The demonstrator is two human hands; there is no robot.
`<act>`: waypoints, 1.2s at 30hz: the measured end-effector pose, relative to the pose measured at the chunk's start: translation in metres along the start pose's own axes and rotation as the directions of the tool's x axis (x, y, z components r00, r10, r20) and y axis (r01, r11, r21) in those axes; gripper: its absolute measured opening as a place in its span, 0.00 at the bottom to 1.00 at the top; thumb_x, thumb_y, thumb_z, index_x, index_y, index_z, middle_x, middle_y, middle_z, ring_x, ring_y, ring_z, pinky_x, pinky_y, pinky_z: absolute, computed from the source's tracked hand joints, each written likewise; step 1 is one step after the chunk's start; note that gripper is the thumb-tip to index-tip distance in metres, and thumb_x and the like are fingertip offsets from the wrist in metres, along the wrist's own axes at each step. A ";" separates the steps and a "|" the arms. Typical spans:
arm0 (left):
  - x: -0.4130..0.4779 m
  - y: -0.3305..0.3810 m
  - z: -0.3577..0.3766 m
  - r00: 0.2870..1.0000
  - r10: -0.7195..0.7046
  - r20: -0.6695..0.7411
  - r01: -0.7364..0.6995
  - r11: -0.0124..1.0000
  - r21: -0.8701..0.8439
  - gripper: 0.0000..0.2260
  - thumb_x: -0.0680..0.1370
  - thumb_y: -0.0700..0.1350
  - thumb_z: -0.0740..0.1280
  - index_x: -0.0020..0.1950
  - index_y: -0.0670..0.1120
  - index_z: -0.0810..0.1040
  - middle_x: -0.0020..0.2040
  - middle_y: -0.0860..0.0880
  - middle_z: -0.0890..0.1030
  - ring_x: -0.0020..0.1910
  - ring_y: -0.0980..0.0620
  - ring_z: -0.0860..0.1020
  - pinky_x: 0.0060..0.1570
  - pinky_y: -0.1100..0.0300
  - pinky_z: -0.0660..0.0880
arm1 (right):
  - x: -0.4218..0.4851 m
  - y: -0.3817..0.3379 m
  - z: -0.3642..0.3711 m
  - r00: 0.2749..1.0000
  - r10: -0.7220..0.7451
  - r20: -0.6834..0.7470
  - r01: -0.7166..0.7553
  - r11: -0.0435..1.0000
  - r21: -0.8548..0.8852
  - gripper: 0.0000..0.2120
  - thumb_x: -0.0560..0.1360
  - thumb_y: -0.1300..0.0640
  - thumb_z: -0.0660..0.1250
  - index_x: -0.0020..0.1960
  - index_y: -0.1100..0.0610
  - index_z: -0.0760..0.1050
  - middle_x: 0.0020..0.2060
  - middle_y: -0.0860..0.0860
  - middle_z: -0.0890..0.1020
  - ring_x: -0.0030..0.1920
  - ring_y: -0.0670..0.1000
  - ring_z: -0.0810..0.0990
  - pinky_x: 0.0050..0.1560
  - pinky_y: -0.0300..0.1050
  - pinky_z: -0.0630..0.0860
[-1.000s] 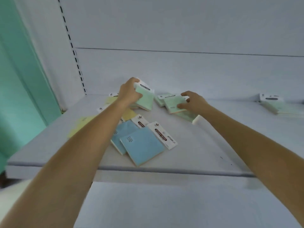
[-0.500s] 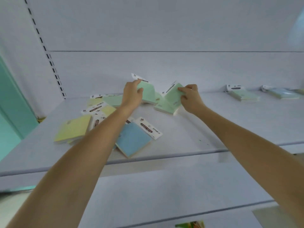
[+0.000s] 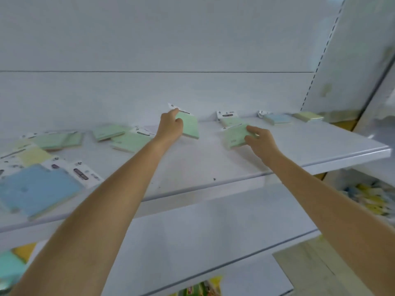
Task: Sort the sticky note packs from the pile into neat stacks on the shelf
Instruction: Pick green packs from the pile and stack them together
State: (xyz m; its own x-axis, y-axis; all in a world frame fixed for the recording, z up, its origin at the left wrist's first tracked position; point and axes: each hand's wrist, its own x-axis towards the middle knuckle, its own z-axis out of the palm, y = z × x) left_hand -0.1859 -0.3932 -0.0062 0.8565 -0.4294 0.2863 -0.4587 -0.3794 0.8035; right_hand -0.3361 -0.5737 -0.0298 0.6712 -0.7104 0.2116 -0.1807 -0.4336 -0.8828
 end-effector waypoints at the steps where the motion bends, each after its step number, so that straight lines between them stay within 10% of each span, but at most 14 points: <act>1: -0.002 0.008 0.016 1.000 -0.007 -0.002 0.007 1.000 -0.017 0.22 0.77 0.36 0.51 0.72 0.42 0.63 0.71 0.40 0.66 0.68 0.45 0.68 0.61 0.60 0.66 | 0.004 0.009 -0.017 1.000 0.020 -0.009 -0.020 1.000 0.012 0.21 0.74 0.67 0.61 0.67 0.67 0.67 0.65 0.61 0.72 0.54 0.49 0.70 0.57 0.38 0.65; 10: 0.008 0.044 0.108 0.996 -0.042 -0.080 0.034 0.995 -0.094 0.12 0.73 0.32 0.52 0.45 0.39 0.75 0.37 0.48 0.70 0.42 0.47 0.67 0.33 0.60 0.64 | 0.053 0.046 -0.081 0.999 0.022 0.041 -0.027 0.991 0.128 0.22 0.75 0.67 0.60 0.68 0.64 0.66 0.65 0.59 0.71 0.61 0.57 0.74 0.62 0.47 0.73; 13: 0.024 0.046 0.118 0.985 -0.065 -0.162 0.042 0.989 -0.143 0.17 0.72 0.32 0.53 0.55 0.40 0.76 0.46 0.40 0.75 0.45 0.42 0.71 0.38 0.57 0.70 | 0.076 0.041 -0.078 0.998 -0.003 0.056 -0.009 0.977 0.214 0.22 0.74 0.68 0.60 0.68 0.65 0.66 0.62 0.58 0.73 0.55 0.53 0.74 0.65 0.46 0.69; 17: 0.044 0.041 0.132 0.934 -0.220 -0.283 0.129 0.942 -0.309 0.21 0.76 0.35 0.55 0.69 0.41 0.68 0.70 0.45 0.70 0.69 0.48 0.68 0.68 0.59 0.64 | 0.106 0.034 -0.067 0.998 -0.016 0.066 -0.005 0.954 0.300 0.22 0.73 0.70 0.60 0.66 0.65 0.68 0.57 0.59 0.74 0.54 0.56 0.76 0.67 0.53 0.69; 20: 0.052 0.030 0.137 0.900 -0.302 -0.313 0.168 0.906 -0.388 0.22 0.76 0.36 0.55 0.70 0.42 0.68 0.71 0.46 0.70 0.70 0.49 0.67 0.67 0.62 0.63 | 0.125 0.034 -0.050 0.993 -0.009 0.116 -0.017 0.974 0.226 0.22 0.73 0.67 0.62 0.67 0.61 0.68 0.55 0.58 0.76 0.59 0.60 0.76 0.63 0.47 0.73; 23: 0.060 0.021 0.132 0.889 -0.307 -0.340 0.147 0.894 -0.423 0.22 0.75 0.36 0.54 0.70 0.42 0.68 0.70 0.47 0.71 0.68 0.49 0.69 0.65 0.61 0.65 | 0.142 0.035 -0.032 0.985 -0.026 0.168 0.002 0.990 0.141 0.23 0.73 0.66 0.63 0.68 0.60 0.68 0.50 0.55 0.75 0.44 0.49 0.76 0.32 0.21 0.69; 28: 0.062 0.012 0.129 0.887 -0.300 -0.352 0.143 0.901 -0.410 0.22 0.75 0.35 0.54 0.68 0.42 0.70 0.69 0.45 0.72 0.68 0.45 0.70 0.68 0.52 0.67 | 0.162 0.039 -0.010 0.954 -0.092 0.287 0.104 0.994 -0.029 0.21 0.73 0.69 0.62 0.66 0.68 0.68 0.59 0.64 0.76 0.50 0.52 0.73 0.36 0.30 0.67; 32: 0.063 0.013 0.132 0.875 -0.301 -0.379 0.159 0.919 -0.361 0.22 0.75 0.35 0.54 0.69 0.42 0.70 0.69 0.45 0.72 0.67 0.45 0.70 0.68 0.52 0.67 | 0.177 0.051 -0.009 0.924 -0.129 0.360 0.223 0.947 -0.230 0.04 0.72 0.65 0.61 0.39 0.63 0.69 0.29 0.55 0.66 0.36 0.52 0.63 0.32 0.44 0.57; 36: 0.066 0.024 0.141 0.901 -0.314 -0.299 0.152 0.875 -0.460 0.14 0.72 0.37 0.54 0.49 0.48 0.76 0.51 0.47 0.75 0.48 0.48 0.73 0.51 0.57 0.70 | 0.185 0.057 -0.017 0.879 -0.135 0.458 0.246 0.950 -0.191 0.07 0.75 0.61 0.62 0.49 0.64 0.75 0.37 0.56 0.71 0.39 0.52 0.68 0.36 0.43 0.65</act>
State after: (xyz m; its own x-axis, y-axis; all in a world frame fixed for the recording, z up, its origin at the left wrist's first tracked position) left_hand -0.1739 -0.5461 -0.0416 0.9865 -0.0229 0.1619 -0.1624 -0.0203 0.9865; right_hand -0.2346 -0.7392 -0.0338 0.9433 -0.3120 0.1136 -0.1439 -0.6925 -0.7069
